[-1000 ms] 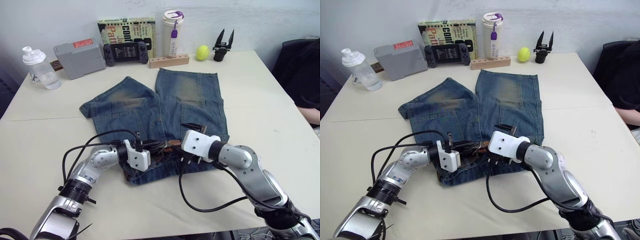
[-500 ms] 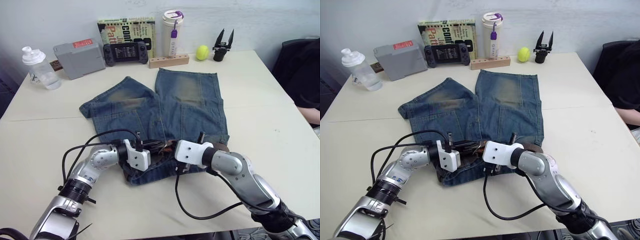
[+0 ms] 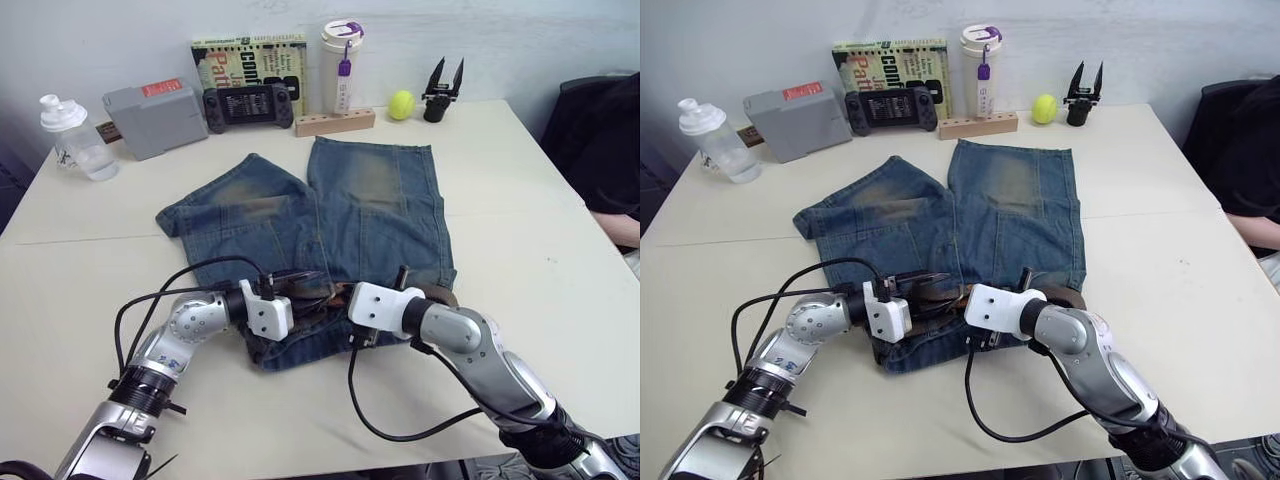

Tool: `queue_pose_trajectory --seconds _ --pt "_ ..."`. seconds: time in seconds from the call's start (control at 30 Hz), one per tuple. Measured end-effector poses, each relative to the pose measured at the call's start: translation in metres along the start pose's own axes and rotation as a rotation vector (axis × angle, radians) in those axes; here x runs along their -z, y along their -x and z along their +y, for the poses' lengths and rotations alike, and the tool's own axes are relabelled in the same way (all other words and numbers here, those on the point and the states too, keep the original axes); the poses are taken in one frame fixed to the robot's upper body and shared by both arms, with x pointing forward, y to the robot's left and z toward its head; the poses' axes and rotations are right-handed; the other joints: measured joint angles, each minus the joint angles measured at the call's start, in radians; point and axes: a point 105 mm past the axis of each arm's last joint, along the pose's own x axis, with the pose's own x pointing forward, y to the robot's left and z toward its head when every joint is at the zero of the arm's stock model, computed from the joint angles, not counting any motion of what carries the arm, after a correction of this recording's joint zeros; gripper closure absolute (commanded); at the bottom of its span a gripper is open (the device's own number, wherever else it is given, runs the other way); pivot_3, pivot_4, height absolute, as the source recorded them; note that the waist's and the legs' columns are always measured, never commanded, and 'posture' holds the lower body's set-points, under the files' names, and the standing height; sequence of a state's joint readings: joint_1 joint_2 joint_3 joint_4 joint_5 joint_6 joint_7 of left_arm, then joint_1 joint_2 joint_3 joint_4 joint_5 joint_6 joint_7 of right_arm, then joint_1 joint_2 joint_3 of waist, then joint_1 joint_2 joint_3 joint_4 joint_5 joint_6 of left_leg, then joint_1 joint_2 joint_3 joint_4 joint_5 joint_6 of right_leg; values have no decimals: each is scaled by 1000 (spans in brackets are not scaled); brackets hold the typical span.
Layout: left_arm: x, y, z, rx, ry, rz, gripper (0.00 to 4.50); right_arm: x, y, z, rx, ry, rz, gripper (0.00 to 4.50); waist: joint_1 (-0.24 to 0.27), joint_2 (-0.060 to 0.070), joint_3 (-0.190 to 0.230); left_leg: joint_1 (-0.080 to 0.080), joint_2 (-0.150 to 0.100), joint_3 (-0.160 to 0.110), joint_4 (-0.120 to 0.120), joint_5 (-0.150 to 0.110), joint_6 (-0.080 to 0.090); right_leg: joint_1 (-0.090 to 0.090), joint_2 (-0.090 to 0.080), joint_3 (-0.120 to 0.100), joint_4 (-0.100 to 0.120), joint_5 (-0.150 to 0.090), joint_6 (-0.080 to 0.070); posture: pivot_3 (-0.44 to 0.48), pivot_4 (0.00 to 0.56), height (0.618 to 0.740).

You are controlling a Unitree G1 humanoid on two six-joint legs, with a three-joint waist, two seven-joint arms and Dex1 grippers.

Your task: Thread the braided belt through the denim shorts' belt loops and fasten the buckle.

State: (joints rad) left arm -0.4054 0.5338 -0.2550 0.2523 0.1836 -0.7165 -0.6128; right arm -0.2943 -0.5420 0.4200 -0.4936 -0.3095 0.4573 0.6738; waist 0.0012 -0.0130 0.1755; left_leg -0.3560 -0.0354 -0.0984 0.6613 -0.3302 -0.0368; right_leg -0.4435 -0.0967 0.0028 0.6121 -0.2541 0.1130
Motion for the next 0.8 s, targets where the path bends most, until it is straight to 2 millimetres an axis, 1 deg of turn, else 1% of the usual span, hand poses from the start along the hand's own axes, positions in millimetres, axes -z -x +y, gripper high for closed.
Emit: queue_pose_trajectory --seconds 0.07,0.1,0.13,0.17,0.2,0.27,0.3,0.33,0.37,0.4,0.43,0.47,0.5,0.57,0.67,0.8 --pt "0 6 -1 2 24 11 1715 0 0 0 -1 -1 0 4500 -2 0 0 0 0 0 0 0 0 0 0 0 0 0 0 0 150 705" --pt "-1 18 -4 5 79 25 1715 -1 -1 1 -2 -4 -5 4500 -4 0 0 0 1 0 0 0 0 0 0 0 0 0 0 0 150 705" --pt "-1 34 -12 40 140 50 1715 0 0 1 4 -6 1 4500 -11 0 0 1 2 0 -1 -1 0 -1 2 2 0 0 -1 0 150 705" --pt "0 43 -15 43 196 64 1715 1 0 1 6 -7 3 4500 -9 1 1 1 1 -1 -1 -1 1 -1 2 2 0 -1 -1 0 150 705" --pt "-1 46 -14 38 242 65 1715 1 0 2 4 -9 3 4500 -6 1 1 1 1 -1 -1 -2 3 -1 2 1 0 -1 -1 0 150 705" --pt "-5 56 -13 31 381 66 1715 0 -1 2 6 -12 -1 4500 -5 1 1 1 1 -1 0 -3 4 0 1 2 0 -1 -1 0 150 705" --pt "-7 65 -13 30 481 70 1715 0 -1 2 8 -14 -1 4500 -6 1 1 0 1 -1 0 -3 4 0 1 2 0 -1 -1 0 150 705" --pt "-8 72 -13 34 551 76 2249 1 -1 2 10 -15 1 4500 -6 1 1 1 1 -1 0 -3 5 0 2 2 0 -1 -1 0 150 705" --pt "-8 76 -10 26 606 79 2478 2 -1 1 13 -15 4 4500 -5 2 1 1 1 -1 0 -3 5 0 2 2 0 -1 -1 0 150 705" --pt "-11 79 -10 21 690 65 2799 2 -1 1 14 -15 5 4500 -5 2 1 1 1 -1 0 -3 5 0 2 1 0 -1 -1 0 150 705" --pt "-14 80 -12 28 741 55 3244 2 -1 1 15 -15 5 4500 -5 2 1 1 1 -1 0 -3 5 0 1 2 0 -1 -1 0 150 705" --pt "-14 80 -13 32 759 51 3427 2 -1 1 15 -15 6 4500 -5 2 1 1 1 -1 0 -3 5 0 1 2 0 -1 -1 0 150 705" --pt "-16 82 -19 47 838 42 3962 2 -1 1 15 -15 5 4500 -5 2 1 1 1 -1 0 -3 5 0 1 2 0 -1 -1 0 150 705" --pt "-18 81 -22 70 905 32 4468 2 -1 1 15 -15 6 4500 -5 2 1 1 1 -1 0 -3 5 0 2 2 0 -1 -2 0 150 705" --pt "-20 80 -27 103 965 44 4468 2 -1 2 14 -17 7 4500 -5 2 1 1 1 -1 0 -3 5 0 2 2 0 -1 -2 0 150 705" --pt "-17 78 -35 140 954 84 4468 3 1 3 13 -22 9 4500 -4 2 1 1 1 -1 0 -3 5 0 2 2 0 -1 -2 0 150 705"
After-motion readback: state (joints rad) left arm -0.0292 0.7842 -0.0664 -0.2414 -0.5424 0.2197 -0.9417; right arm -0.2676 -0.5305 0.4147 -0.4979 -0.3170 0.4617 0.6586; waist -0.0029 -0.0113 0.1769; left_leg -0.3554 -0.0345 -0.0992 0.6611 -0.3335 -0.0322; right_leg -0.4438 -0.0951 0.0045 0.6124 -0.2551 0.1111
